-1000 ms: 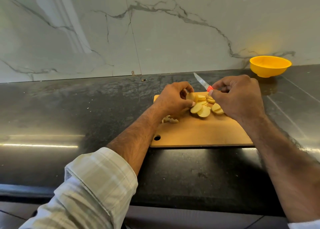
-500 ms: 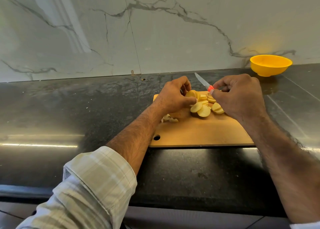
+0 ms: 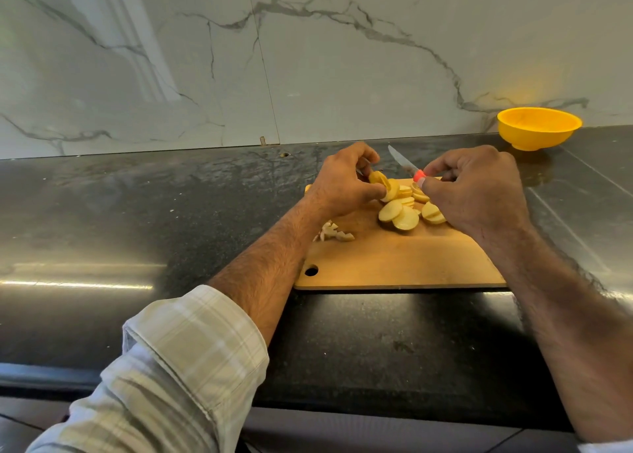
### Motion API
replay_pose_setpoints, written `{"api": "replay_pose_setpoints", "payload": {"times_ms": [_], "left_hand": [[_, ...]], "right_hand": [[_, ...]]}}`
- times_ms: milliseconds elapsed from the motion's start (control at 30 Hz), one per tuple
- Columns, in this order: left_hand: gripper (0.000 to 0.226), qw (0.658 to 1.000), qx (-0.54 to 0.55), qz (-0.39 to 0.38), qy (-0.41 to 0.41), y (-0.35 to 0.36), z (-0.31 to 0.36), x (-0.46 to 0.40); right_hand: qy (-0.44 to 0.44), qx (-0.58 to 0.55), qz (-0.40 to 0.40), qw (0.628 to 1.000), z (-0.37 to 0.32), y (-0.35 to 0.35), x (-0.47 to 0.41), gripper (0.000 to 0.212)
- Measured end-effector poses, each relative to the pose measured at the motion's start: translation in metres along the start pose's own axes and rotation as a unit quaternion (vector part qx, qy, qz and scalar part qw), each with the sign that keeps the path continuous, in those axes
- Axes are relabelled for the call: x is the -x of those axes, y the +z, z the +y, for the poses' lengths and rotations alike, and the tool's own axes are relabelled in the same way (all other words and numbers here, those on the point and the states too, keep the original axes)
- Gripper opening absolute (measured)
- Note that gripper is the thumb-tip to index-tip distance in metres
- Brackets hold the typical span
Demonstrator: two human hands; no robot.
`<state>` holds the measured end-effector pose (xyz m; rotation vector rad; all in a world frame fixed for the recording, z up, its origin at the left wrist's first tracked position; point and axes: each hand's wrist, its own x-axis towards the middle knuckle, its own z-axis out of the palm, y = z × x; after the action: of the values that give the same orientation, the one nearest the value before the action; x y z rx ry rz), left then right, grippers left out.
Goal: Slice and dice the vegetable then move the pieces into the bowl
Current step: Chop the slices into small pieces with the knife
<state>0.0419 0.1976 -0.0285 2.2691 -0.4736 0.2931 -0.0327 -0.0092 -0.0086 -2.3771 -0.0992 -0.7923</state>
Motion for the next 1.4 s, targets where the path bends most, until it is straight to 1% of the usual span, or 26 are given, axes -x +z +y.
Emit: {"api": "replay_pose_setpoints", "payload": {"times_ms": [200,433,500,533,633,700,767,900,1033,1100,1167,1233,1333,1400], "left_hand": [[0.029,1.000,0.013,-0.013,-0.022,0.005,0.001,0.002],[0.008,0.997,0.056,-0.025,-0.043,0.007,0.000,0.001],[0.011,0.996,0.065,-0.035,-0.053,0.005,0.001,0.001],[0.016,0.996,0.063,-0.038,-0.057,0.004,0.001,0.002],[0.038,0.996,0.046,-0.034,-0.063,0.000,0.001,0.002],[0.048,0.995,0.057,-0.033,-0.076,-0.002,0.001,0.001],[0.046,0.992,0.079,-0.035,-0.093,-0.005,0.000,0.001],[0.030,0.983,0.135,-0.043,-0.113,-0.013,-0.006,0.003],[0.021,0.982,0.148,-0.053,-0.102,-0.026,-0.008,0.005],[0.017,0.986,0.133,-0.045,-0.091,-0.034,-0.010,0.006],[0.015,0.995,0.066,-0.032,-0.065,-0.042,-0.016,0.008],[0.016,0.998,-0.009,-0.038,-0.051,-0.047,-0.020,0.010],[0.028,0.991,-0.078,-0.092,-0.051,-0.049,-0.022,0.013],[0.039,0.986,-0.098,-0.126,-0.053,-0.049,-0.020,0.013]], "right_hand": [[0.003,-0.002,-0.004,1.000,-0.001,0.000,0.001,0.028],[0.010,-0.004,-0.005,1.000,-0.002,-0.001,0.001,0.028],[0.013,-0.003,-0.005,1.000,-0.002,0.000,0.001,0.028],[0.012,-0.002,-0.004,1.000,-0.002,-0.001,0.001,0.028],[0.014,-0.003,-0.004,1.000,-0.003,-0.001,0.001,0.027],[0.015,-0.004,-0.004,1.000,-0.004,-0.002,0.001,0.027],[0.014,-0.003,-0.006,1.000,-0.004,-0.001,0.001,0.027],[0.012,0.001,-0.020,1.000,-0.007,0.002,0.003,0.025],[0.013,0.005,-0.038,0.999,-0.011,0.002,0.006,0.022],[0.012,0.006,-0.061,0.998,-0.015,0.001,0.008,0.018],[0.020,0.005,-0.107,0.994,-0.019,0.001,0.011,0.012],[0.020,0.016,-0.162,0.987,-0.025,0.004,0.016,0.011],[0.004,0.051,-0.222,0.974,-0.033,0.010,0.022,0.015],[0.006,0.084,-0.248,0.965,-0.036,0.012,0.025,0.020]]}}
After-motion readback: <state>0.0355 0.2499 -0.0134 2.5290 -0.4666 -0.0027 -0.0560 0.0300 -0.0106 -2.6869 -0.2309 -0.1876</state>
